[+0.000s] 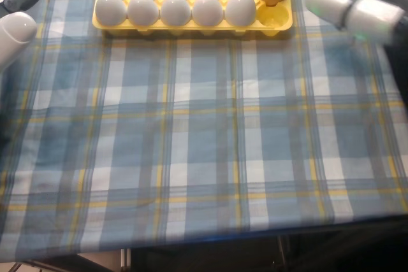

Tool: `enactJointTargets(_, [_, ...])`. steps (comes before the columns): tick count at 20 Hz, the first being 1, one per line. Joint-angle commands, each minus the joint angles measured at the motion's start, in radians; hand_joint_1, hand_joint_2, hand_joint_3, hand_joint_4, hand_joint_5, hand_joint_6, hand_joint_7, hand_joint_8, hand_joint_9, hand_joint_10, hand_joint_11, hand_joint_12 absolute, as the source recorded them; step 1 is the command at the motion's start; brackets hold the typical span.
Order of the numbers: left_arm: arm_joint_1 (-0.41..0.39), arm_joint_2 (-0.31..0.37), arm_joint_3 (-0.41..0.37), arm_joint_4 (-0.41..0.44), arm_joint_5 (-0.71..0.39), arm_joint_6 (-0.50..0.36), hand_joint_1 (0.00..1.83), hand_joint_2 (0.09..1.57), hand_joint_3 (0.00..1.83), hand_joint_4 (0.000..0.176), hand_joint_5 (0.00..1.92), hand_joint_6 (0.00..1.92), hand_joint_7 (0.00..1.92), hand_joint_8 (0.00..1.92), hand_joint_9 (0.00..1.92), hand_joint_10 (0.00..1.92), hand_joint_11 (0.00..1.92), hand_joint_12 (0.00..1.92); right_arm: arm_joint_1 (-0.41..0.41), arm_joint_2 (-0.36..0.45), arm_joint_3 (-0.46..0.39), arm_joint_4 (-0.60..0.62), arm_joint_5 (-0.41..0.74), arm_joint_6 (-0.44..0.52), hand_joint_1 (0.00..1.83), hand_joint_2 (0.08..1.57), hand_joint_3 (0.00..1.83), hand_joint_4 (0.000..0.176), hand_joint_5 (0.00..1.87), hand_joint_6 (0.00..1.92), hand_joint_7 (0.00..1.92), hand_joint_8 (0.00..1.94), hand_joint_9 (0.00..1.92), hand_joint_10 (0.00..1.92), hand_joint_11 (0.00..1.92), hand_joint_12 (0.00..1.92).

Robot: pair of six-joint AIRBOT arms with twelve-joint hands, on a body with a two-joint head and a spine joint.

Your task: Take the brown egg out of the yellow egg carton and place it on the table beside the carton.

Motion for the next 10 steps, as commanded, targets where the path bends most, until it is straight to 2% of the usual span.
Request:
enactJointTargets(1, [-0.008,-0.003,0.005,0.008,-0.124,-0.007,0.0,1.02,0.02,0.0,0.26,0.01,0.05,0.01,0.0,0.0,0.0,0.0,0.023,-0.01,0.022,-0.033,0.024,0.004,0.05,1.06,0.0,0.039,0.23,0.01,0.36,0.01,0.25,0.01,0.06,0.03])
enactJointTargets(3, [-0.008,-0.003,0.006,0.011,-0.124,-0.007,0.0,1.01,0.02,0.0,0.26,0.01,0.05,0.0,0.0,0.0,0.0,0.0,0.083,-0.059,0.097,-0.04,-0.076,0.008,0.06,1.06,0.0,0.044,0.25,0.01,0.36,0.0,0.27,0.01,0.1,0.05])
enactJointTargets(5, [-0.008,-0.003,0.006,0.011,-0.122,-0.007,0.0,1.01,0.02,0.003,0.26,0.01,0.04,0.0,0.0,0.0,0.0,0.0,0.12,-0.1,0.161,-0.052,-0.158,0.008,0.12,1.07,0.0,0.08,0.27,0.01,0.34,0.01,0.23,0.0,0.11,0.06])
enactJointTargets(6, [-0.008,-0.003,0.006,0.011,-0.12,-0.007,0.0,1.01,0.02,0.003,0.25,0.0,0.03,0.0,0.0,0.0,0.0,0.0,0.13,-0.114,0.18,-0.055,-0.181,0.009,0.13,1.07,0.0,0.082,0.28,0.01,0.36,0.01,0.25,0.01,0.11,0.06])
enactJointTargets(8, [-0.008,-0.003,0.007,0.012,-0.119,-0.007,0.0,1.01,0.01,0.0,0.26,0.01,0.03,0.0,0.0,0.0,0.0,0.0,0.143,-0.138,0.208,-0.057,-0.212,0.01,0.2,1.09,0.0,0.057,0.34,0.01,0.42,0.01,0.28,0.01,0.08,0.06])
enactJointTargets(9, [-0.008,-0.003,0.007,0.012,-0.118,-0.007,0.0,1.01,0.01,0.0,0.26,0.01,0.03,0.0,0.0,0.0,0.0,0.0,0.146,-0.148,0.217,-0.058,-0.22,0.01,0.22,1.09,0.0,0.057,0.34,0.01,0.43,0.01,0.28,0.01,0.06,0.05])
enactJointTargets(10, [-0.008,-0.003,0.006,0.012,-0.117,-0.007,0.0,1.02,0.02,0.0,0.26,0.01,0.03,0.0,0.0,0.0,0.0,0.0,0.148,-0.154,0.222,-0.058,-0.224,0.01,0.26,1.1,0.0,0.057,0.36,0.0,0.46,0.0,0.37,0.01,0.07,0.09])
